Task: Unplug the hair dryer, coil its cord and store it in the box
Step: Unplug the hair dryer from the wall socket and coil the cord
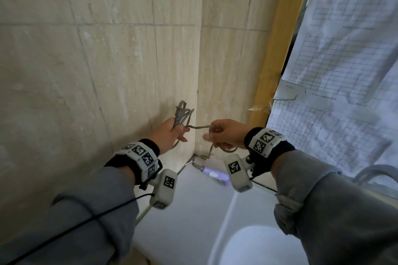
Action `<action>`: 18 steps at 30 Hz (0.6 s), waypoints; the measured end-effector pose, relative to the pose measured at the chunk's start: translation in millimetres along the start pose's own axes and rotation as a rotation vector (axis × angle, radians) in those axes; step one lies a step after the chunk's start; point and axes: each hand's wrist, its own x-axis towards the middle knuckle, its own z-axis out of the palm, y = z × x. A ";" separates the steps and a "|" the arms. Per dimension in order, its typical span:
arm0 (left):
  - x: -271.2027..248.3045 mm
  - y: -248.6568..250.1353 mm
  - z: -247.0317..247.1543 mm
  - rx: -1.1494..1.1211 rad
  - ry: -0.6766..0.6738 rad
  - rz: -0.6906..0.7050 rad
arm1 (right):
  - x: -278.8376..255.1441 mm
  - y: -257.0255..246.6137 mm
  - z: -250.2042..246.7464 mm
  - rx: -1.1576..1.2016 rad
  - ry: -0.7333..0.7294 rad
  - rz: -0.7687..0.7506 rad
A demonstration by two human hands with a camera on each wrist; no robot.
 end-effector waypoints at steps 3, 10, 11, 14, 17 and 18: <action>-2.0 1.2 0.4 -0.038 -0.041 0.006 | 5.7 -2.9 0.8 0.245 0.191 0.052; -3.4 15.6 14.3 -0.136 -0.114 0.074 | 16.2 -12.6 10.1 1.098 0.405 0.263; -3.1 17.0 19.0 -0.092 -0.117 0.089 | 17.3 -14.7 11.5 1.204 0.359 0.268; -3.7 19.4 29.0 -0.045 -0.082 0.131 | 21.0 -16.8 12.9 1.468 0.237 0.253; -2.3 20.3 30.8 -0.097 -0.062 0.123 | 18.9 -16.5 13.3 1.605 0.213 0.229; -1.1 20.3 30.9 -0.132 -0.062 0.106 | 15.7 -17.7 14.9 1.653 0.203 0.225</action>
